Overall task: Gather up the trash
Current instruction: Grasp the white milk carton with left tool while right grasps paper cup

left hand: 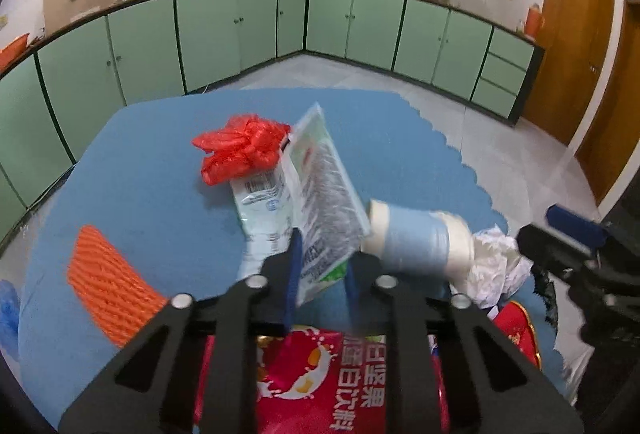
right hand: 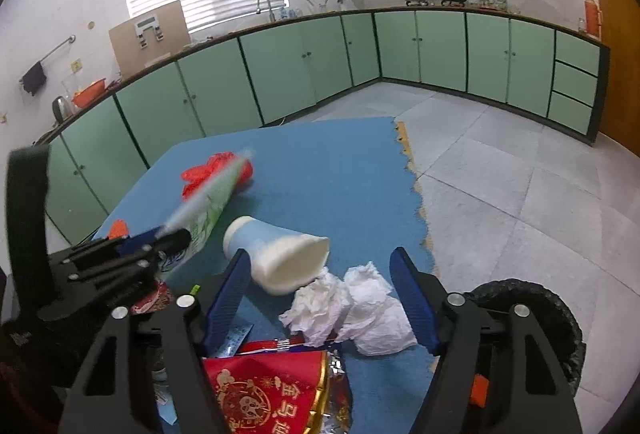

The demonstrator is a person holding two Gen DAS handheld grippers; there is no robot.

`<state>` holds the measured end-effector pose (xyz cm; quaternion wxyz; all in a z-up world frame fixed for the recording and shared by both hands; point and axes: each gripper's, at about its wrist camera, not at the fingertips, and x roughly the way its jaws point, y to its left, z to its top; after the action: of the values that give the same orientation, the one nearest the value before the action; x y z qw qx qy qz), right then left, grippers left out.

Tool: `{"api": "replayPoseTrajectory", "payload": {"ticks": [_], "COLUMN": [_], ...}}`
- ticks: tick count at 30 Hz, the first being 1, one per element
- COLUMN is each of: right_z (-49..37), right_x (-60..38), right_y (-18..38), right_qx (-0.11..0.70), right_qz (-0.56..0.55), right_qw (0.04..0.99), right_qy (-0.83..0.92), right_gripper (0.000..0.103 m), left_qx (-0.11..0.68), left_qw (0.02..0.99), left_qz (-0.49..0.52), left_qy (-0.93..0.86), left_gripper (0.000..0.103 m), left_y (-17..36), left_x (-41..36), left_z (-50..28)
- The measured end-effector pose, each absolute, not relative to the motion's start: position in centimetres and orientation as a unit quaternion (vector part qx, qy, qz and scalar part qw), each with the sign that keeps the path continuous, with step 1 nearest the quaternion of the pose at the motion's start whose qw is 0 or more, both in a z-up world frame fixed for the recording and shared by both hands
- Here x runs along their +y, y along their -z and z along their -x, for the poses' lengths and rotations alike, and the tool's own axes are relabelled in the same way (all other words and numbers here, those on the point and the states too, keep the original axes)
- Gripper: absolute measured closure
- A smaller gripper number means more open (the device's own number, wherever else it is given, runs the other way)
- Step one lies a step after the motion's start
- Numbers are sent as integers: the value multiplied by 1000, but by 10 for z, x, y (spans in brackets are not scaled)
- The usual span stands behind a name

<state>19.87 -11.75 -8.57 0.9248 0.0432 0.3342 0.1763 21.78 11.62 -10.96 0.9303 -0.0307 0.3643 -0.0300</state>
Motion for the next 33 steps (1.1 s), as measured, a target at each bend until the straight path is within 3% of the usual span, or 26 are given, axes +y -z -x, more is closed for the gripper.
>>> {"api": "replayPoseTrajectory", "payload": {"ticks": [15, 27, 33], "right_z": [-209, -218, -224], "right_x": [-84, -68, -57], "right_y": [110, 113, 110], "right_qx": [382, 401, 404], "right_qz": [-18, -30, -23], "right_qw": [899, 877, 872], "right_qy": [-215, -264, -276], "right_gripper": [49, 73, 98], "left_qx": [345, 363, 376], "left_qw": [937, 929, 923], "left_qz": [60, 74, 85], "left_qy": [8, 12, 17], "left_gripper": [95, 94, 96], "left_y": [103, 105, 109], "left_x": [144, 156, 164], "left_z": [-211, -225, -235]}}
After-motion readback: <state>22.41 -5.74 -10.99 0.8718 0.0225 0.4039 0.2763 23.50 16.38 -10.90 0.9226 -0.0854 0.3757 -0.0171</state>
